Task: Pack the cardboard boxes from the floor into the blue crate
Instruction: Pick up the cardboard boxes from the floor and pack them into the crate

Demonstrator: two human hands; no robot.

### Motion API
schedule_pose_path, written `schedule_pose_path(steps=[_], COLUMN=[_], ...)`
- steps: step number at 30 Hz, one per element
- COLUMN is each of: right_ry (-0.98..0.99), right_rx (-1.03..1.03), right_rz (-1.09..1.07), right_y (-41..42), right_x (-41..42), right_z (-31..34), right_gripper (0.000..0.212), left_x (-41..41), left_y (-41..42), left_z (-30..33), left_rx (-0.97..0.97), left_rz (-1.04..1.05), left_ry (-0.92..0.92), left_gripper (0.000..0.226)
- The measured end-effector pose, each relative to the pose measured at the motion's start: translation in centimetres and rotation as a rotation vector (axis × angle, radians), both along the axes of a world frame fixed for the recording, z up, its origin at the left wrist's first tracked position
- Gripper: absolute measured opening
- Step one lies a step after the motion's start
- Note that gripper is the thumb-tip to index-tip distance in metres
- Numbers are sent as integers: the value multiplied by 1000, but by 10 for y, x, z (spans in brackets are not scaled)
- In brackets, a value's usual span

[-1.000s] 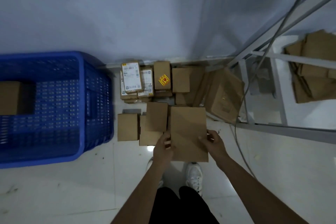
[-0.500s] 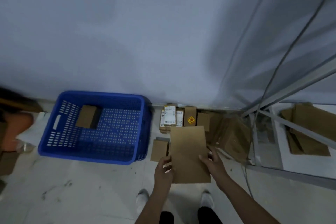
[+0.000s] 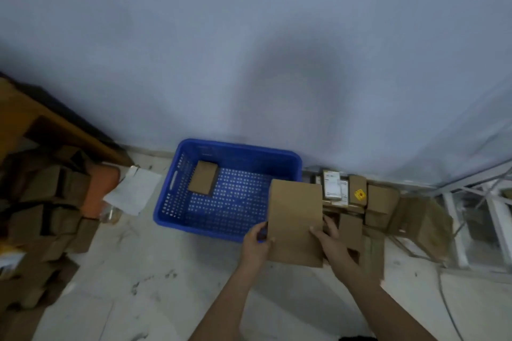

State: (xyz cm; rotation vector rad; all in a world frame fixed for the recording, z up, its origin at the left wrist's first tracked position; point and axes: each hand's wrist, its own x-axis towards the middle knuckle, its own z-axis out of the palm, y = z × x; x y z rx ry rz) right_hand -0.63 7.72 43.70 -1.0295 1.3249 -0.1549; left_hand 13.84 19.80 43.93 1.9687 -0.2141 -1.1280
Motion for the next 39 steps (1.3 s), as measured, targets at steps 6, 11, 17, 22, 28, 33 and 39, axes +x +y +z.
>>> schedule_pose_path(steps=[6, 11, 17, 22, 28, 33, 39], right_ry=[-15, -9, 34, 78, 136, 153, 110], right_rx=[4, 17, 4, -7, 9, 17, -17], right_rz=[11, 62, 72, 20, 28, 10, 17], right_y=[72, 80, 65, 39, 9, -7, -22], right_x=[102, 169, 230, 269, 308, 339, 370], right_z=[20, 10, -28, -88, -195, -328, -457], right_gripper=[50, 51, 57, 55, 59, 56, 52], left_x=[98, 158, 220, 260, 306, 341, 389], left_y=[76, 90, 65, 36, 7, -17, -54], left_z=[16, 19, -15, -78, -199, -322, -467], left_rx=[42, 57, 126, 171, 189, 208, 330], left_rz=[-42, -64, -112, -117, -234, -347, -443], left_ry=[-9, -49, -94, -55, -89, -112, -172], left_gripper=[46, 38, 25, 13, 25, 25, 31])
